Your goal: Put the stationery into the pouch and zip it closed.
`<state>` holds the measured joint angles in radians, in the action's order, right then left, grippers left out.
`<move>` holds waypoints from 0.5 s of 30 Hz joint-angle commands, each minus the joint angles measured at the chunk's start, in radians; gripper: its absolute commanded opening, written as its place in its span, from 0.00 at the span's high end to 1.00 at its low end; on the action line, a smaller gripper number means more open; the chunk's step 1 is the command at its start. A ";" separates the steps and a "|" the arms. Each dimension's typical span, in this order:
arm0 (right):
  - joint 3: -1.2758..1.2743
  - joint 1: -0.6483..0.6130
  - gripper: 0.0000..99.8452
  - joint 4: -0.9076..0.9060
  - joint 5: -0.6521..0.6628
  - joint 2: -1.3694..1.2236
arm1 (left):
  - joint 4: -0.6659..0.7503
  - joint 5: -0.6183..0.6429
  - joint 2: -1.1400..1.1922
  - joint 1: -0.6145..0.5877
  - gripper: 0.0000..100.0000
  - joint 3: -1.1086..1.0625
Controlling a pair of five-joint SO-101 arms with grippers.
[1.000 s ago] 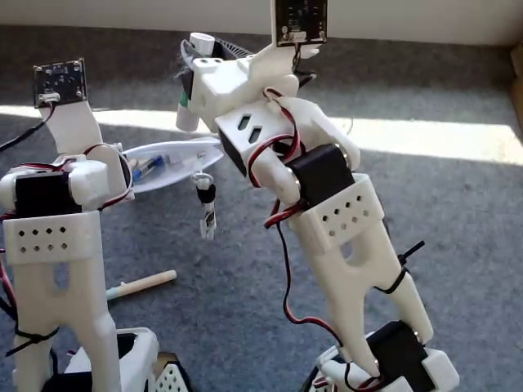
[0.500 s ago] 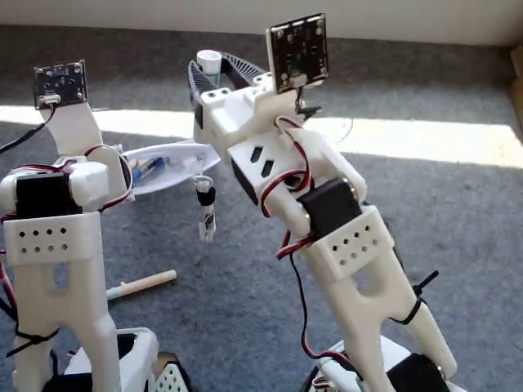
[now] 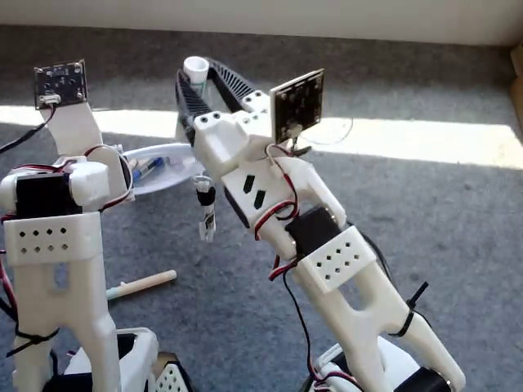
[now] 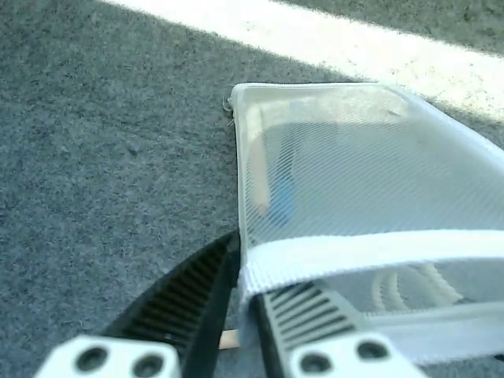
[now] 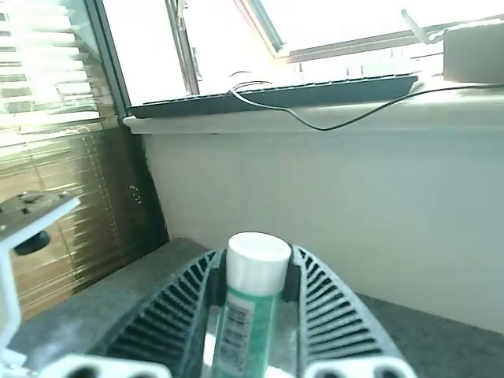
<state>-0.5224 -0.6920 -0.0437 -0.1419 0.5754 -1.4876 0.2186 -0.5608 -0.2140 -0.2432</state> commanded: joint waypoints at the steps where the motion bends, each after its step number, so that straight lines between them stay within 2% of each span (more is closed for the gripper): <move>1: 0.002 -0.051 0.93 0.068 0.017 0.001 | -0.005 -0.006 -0.022 -0.010 0.99 0.005; 13: 0.002 -0.051 0.93 0.173 0.020 -0.145 | -0.002 -0.032 -0.022 -0.010 0.99 -0.010; 15: 0.002 -0.051 0.93 0.173 0.068 -0.160 | -0.003 -0.032 -0.022 -0.012 0.99 -0.010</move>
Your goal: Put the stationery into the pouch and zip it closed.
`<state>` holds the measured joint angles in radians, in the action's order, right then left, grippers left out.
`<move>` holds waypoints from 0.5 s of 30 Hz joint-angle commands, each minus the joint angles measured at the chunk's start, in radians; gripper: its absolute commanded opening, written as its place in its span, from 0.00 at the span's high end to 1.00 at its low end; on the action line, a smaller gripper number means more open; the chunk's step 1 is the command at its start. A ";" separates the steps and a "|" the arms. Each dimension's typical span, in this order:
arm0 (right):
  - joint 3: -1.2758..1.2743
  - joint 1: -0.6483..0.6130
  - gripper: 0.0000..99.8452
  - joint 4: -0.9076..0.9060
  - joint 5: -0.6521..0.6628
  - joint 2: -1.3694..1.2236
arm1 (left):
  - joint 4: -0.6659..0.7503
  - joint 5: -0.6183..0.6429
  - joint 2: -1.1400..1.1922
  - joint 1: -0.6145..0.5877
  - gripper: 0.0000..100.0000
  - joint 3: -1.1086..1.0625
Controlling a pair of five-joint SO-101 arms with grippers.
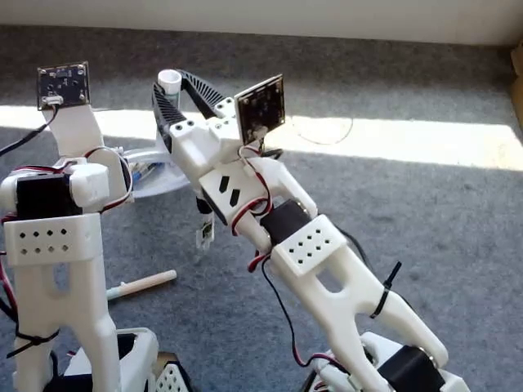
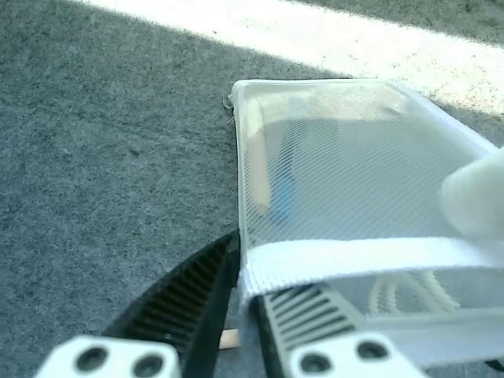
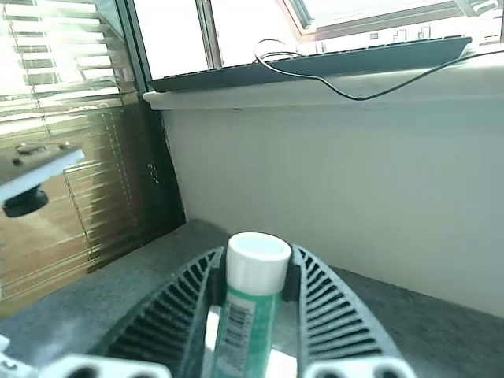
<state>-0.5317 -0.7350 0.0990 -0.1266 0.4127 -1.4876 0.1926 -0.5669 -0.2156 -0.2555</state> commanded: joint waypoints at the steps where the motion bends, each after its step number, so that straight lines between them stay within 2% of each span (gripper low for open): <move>1: 0.012 -0.012 0.93 0.030 0.087 -0.005 | -0.002 -0.006 -0.016 -0.010 0.99 0.002; 6: 0.010 -0.015 0.93 0.030 0.227 -0.010 | 0.003 -0.005 -0.016 -0.010 0.99 0.004; 15: -0.036 -0.067 0.93 0.028 0.226 0.168 | 0.005 -0.003 -0.016 -0.010 0.99 0.004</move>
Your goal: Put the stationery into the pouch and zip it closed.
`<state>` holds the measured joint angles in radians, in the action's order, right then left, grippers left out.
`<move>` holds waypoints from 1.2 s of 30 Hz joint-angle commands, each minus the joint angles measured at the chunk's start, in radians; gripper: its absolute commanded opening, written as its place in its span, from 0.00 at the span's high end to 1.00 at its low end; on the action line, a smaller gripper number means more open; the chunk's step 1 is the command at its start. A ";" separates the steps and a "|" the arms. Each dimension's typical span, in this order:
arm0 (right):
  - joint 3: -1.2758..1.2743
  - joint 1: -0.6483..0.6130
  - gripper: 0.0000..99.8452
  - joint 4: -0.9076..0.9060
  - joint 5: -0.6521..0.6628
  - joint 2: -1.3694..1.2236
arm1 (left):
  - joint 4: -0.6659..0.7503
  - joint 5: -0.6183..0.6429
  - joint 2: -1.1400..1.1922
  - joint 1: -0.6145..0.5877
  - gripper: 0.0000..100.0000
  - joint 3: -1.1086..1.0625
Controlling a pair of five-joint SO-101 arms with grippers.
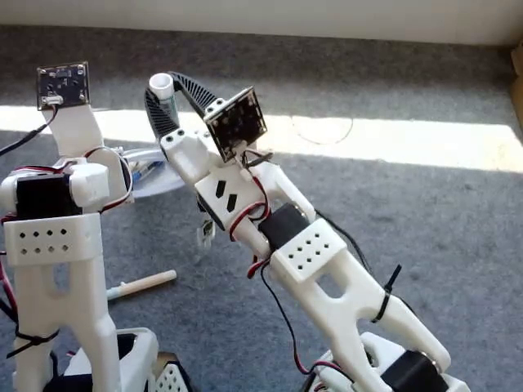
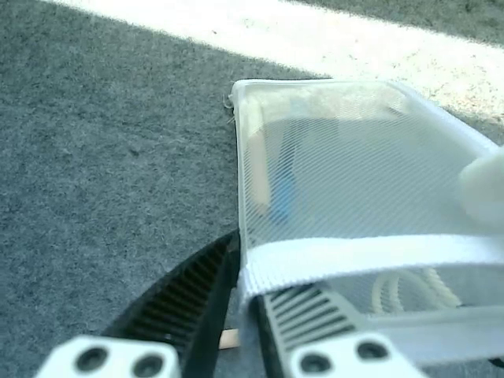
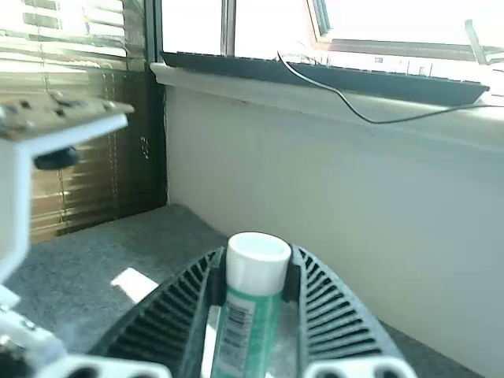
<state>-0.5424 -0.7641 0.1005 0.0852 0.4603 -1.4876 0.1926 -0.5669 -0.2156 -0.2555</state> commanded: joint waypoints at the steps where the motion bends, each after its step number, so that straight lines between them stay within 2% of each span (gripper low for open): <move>1: -0.051 -0.059 0.93 0.028 0.014 0.156 | 0.005 -0.003 -0.016 -0.010 0.99 0.004; 6: -0.163 -0.163 0.93 0.028 0.020 0.295 | 0.005 -0.003 -0.016 -0.010 0.99 0.004; 14: -0.203 -0.171 0.93 0.025 0.020 0.371 | 0.005 -0.003 -0.016 -0.010 0.99 0.004; 20: -0.232 -0.170 0.93 0.028 0.021 0.274 | 0.003 -0.003 -0.016 -0.010 0.99 0.005; 24: -0.223 -0.125 0.93 0.036 0.021 0.186 | 0.002 -0.003 -0.016 -0.010 0.99 0.004; 30: -0.209 -0.071 0.93 0.219 0.021 0.101 | 0.002 -0.003 -0.016 -0.010 0.99 0.004; 36: -0.209 -0.074 0.93 0.226 0.021 0.079 | 0.003 -0.003 -0.016 -0.010 0.99 0.002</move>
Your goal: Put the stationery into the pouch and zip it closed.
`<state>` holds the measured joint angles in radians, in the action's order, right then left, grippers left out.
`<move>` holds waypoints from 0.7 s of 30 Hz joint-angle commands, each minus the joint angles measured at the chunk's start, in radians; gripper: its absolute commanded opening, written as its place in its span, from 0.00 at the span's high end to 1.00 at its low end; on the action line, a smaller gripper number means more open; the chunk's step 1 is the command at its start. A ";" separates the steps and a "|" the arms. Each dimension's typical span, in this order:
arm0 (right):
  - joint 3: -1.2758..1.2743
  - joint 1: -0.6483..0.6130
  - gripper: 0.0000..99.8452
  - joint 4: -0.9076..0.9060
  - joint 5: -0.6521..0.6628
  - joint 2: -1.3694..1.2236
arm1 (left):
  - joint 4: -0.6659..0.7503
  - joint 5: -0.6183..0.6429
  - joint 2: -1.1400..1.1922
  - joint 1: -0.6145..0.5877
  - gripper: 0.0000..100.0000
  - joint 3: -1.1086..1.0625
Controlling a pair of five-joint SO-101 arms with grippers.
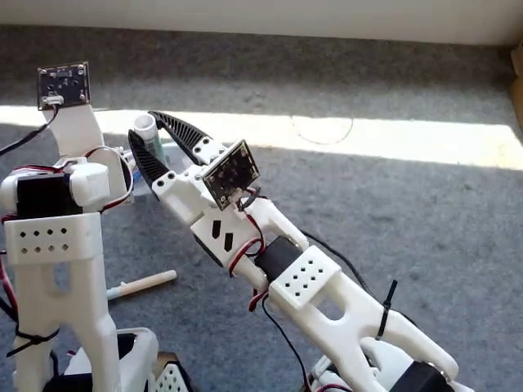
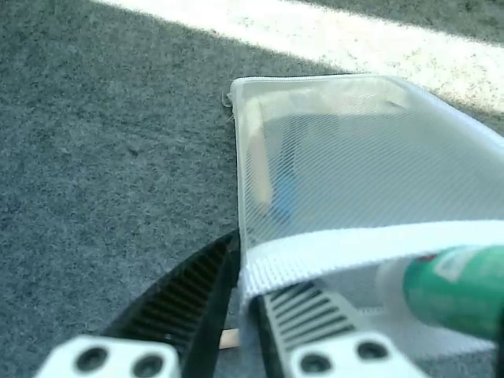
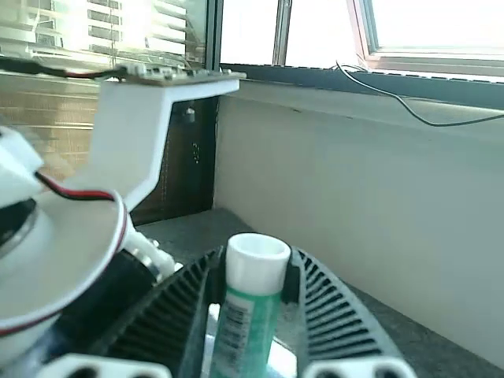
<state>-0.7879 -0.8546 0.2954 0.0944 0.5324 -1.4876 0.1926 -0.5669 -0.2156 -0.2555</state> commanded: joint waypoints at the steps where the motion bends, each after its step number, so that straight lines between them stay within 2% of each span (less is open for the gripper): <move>1: 0.036 0.018 0.93 0.031 0.012 0.007 | 0.002 -0.003 -0.016 -0.010 0.99 0.002; 8: 0.035 0.015 0.93 0.030 0.014 0.008 | 0.003 -0.006 -0.016 -0.041 0.99 0.002; 14: 0.018 0.013 0.82 0.028 0.012 0.010 | 0.003 -0.006 -0.016 -0.044 0.99 0.002; 21: -0.038 0.012 0.82 0.028 0.012 0.159 | 0.005 -0.006 -0.016 -0.053 0.99 0.002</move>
<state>-0.8278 -0.8531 0.2954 0.0944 0.5892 -1.4876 0.1926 -0.5669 -0.2463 -0.2555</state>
